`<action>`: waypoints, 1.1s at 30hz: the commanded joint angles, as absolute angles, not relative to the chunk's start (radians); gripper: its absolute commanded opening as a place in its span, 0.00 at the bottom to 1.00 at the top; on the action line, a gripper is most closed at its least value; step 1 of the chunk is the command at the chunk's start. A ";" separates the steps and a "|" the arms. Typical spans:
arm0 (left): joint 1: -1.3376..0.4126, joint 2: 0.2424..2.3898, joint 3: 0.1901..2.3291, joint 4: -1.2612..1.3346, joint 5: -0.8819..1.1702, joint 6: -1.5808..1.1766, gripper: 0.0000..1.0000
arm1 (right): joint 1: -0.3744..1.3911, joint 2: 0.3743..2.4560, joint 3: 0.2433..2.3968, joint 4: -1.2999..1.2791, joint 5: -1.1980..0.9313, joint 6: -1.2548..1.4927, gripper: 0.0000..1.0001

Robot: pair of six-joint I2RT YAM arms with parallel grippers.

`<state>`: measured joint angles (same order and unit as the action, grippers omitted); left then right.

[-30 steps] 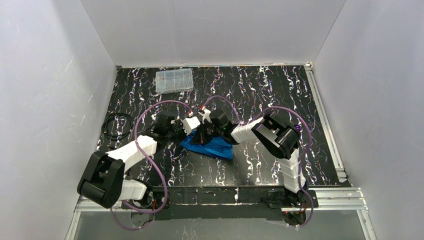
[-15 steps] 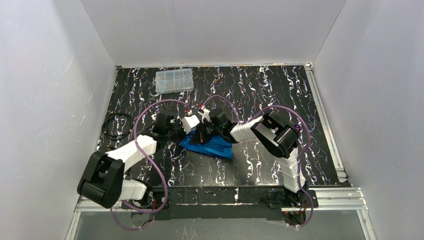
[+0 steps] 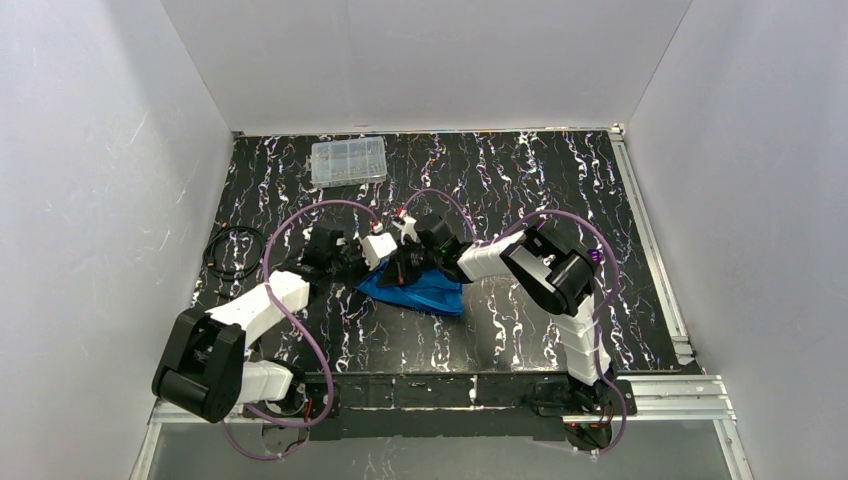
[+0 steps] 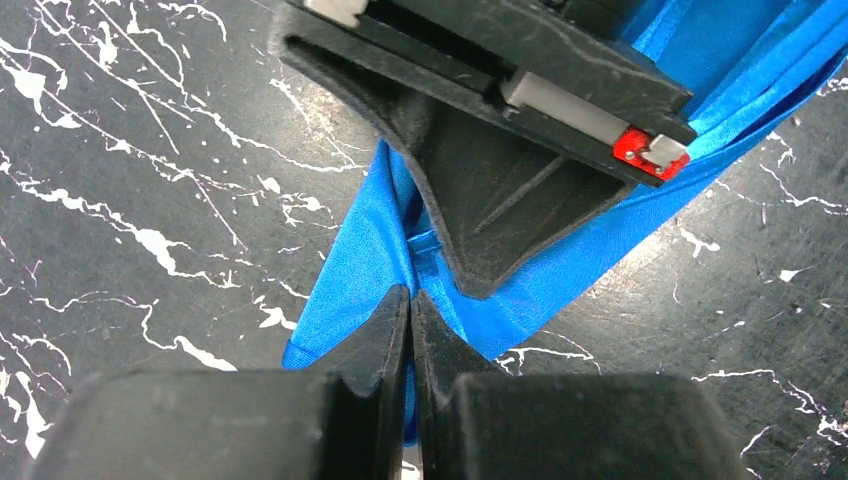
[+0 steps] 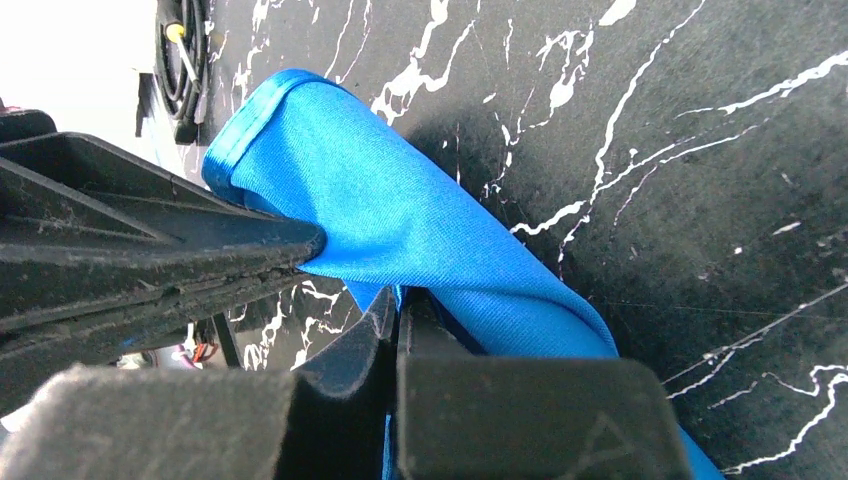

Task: Fold the napkin into a case and place the utensils inside
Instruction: Grasp the top corner of the smaller rectangle folded napkin from the folded napkin.

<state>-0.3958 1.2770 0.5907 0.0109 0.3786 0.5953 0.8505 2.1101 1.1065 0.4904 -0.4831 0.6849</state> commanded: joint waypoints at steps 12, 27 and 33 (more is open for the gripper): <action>-0.400 1.257 0.529 0.045 0.428 0.747 0.00 | 0.835 2.159 1.205 0.156 -0.443 0.634 0.01; -0.405 1.271 0.508 0.064 0.451 0.804 0.00 | 0.836 2.158 1.279 0.191 -0.517 0.675 0.01; -0.407 1.274 0.492 0.054 0.463 0.848 0.00 | 0.822 2.166 1.268 0.272 -0.543 0.726 0.01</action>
<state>-0.4015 1.2774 0.5152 0.0742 0.4175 0.8047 0.8371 2.1368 1.2675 0.2180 -0.5339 0.6987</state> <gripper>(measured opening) 0.009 0.063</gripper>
